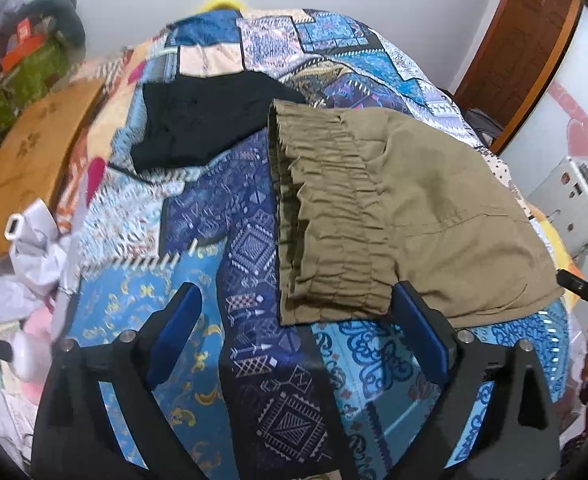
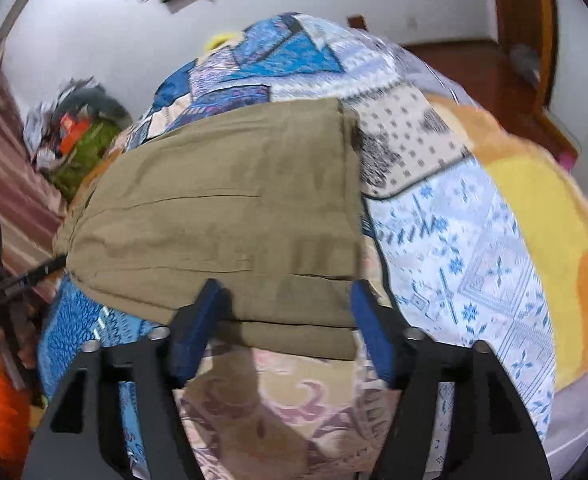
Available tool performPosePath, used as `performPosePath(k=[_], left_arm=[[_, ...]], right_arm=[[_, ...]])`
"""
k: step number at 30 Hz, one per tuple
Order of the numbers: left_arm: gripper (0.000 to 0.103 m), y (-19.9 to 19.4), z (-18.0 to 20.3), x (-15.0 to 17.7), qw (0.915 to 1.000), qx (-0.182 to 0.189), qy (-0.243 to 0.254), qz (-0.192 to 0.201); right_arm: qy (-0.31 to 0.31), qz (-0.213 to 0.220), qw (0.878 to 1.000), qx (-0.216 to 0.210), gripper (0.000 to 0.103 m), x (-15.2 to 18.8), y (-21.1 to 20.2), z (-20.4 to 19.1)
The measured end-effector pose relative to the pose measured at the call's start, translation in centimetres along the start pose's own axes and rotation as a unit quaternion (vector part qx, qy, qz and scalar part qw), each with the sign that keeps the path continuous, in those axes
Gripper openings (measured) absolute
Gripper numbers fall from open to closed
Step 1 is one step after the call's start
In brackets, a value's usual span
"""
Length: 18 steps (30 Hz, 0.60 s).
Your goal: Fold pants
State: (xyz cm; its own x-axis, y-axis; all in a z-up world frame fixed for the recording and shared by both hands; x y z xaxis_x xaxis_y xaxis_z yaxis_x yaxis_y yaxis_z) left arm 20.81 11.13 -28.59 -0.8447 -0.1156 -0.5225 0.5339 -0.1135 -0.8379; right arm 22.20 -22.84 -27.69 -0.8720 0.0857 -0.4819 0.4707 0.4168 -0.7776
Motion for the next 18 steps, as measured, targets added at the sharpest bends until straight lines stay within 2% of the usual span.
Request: performPosePath(k=[3,8,13,18], left_arm=[[0.097,-0.7,-0.1,-0.4,0.9999,0.002,-0.011,0.003],[0.097,-2.8,-0.1,-3.0,0.9991,-0.026,0.007,0.034],[0.097,-2.9,-1.3,-7.4,0.9979,-0.041,-0.012,0.049],[0.097,-0.8,-2.2,-11.5,0.9977,-0.039,-0.027,0.048]], right_arm=[[0.018,-0.011,1.0,-0.011,0.069,-0.3,-0.3,0.3],[-0.029,0.02,0.999,0.006,0.069,-2.0,-2.2,-1.3],[-0.063,0.063,0.996,0.007,0.069,-6.2,-3.4,-2.5],[-0.074,0.079,0.994,0.015,0.069,-10.5,-2.3,-2.6]])
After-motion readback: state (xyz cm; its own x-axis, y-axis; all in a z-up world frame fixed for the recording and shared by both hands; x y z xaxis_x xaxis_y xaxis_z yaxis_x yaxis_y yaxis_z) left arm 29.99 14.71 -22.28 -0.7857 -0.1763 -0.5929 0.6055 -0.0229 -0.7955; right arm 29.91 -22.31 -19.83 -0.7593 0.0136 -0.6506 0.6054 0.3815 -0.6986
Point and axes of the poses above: each gripper's, at about its wrist camera, not at the fingertips, and y roughly the way its jaws point, z to its right, x to its underside, the point moved 6 cm from there along y, roughly the way its jaws point, and after that the axes turned 3 degrees about y, right-handed, at the moved point
